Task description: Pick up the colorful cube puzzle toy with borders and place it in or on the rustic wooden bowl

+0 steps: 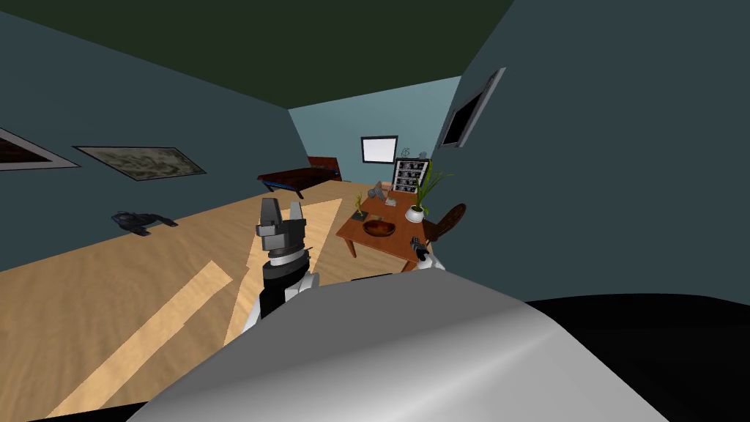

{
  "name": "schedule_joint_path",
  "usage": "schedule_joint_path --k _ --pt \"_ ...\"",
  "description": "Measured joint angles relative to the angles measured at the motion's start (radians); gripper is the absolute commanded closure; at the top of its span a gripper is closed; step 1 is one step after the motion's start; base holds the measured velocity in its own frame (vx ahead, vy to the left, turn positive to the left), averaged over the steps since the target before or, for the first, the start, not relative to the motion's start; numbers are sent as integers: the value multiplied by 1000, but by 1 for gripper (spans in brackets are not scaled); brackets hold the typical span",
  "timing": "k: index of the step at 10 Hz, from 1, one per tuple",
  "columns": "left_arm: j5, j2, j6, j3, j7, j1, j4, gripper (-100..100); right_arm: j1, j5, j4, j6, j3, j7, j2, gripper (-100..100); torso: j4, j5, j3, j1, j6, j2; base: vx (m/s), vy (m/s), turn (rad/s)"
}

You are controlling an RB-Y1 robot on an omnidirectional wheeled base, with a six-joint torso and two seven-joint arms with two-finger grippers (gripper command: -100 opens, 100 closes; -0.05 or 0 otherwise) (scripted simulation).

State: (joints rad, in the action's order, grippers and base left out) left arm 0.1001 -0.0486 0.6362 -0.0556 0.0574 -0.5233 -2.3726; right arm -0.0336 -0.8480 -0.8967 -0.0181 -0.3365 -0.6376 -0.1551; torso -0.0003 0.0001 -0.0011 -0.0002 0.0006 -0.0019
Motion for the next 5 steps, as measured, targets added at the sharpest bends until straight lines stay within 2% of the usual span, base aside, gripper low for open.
schedule_joint_path --k 5 --pt "0 0 0 0 0 0 0 0 -42 -41 19 25 -137 -65 50 -100 1 0 2 -2 0 4 -28 -38 106"
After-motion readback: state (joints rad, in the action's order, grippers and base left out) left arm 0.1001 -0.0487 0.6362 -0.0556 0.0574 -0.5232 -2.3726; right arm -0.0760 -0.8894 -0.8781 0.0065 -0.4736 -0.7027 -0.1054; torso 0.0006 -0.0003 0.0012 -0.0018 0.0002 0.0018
